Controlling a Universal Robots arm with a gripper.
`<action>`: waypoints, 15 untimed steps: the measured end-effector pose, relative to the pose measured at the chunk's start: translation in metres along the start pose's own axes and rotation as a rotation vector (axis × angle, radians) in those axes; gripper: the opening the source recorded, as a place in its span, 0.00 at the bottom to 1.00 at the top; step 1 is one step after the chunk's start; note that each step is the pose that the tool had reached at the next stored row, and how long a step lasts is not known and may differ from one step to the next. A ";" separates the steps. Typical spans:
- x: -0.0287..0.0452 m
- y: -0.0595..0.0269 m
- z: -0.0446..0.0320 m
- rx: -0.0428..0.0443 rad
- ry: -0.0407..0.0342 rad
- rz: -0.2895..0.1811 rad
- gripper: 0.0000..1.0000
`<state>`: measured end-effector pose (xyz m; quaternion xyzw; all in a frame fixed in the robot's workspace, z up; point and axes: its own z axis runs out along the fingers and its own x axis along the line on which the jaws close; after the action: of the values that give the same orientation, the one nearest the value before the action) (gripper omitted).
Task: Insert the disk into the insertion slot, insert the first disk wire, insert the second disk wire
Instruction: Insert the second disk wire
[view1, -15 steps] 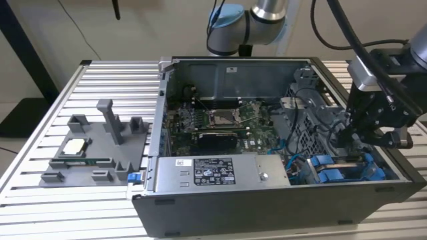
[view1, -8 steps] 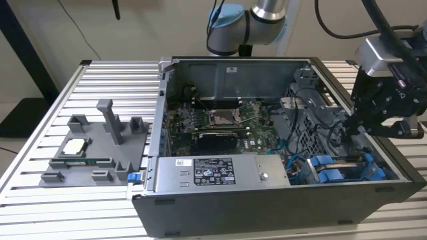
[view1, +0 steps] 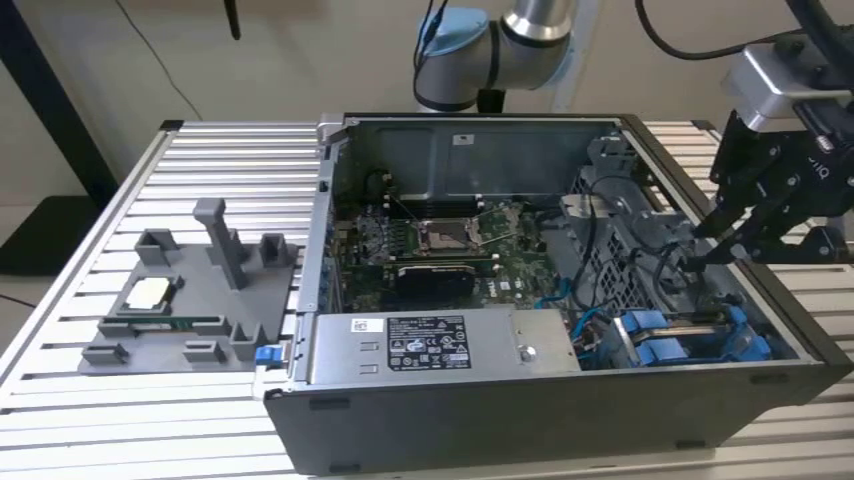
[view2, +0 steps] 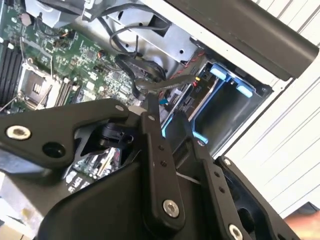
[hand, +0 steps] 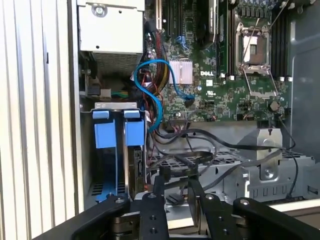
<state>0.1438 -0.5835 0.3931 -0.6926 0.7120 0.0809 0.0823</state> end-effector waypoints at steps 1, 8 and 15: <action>0.0013 0.0019 0.0007 0.0069 -0.0009 -0.002 0.33; 0.0030 0.0197 0.0079 0.0385 -0.0038 -0.009 0.33; -0.0034 0.0199 0.0116 0.0661 -0.0184 -0.018 0.33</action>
<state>0.1241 -0.5770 0.3826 -0.6950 0.7074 0.0630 0.1124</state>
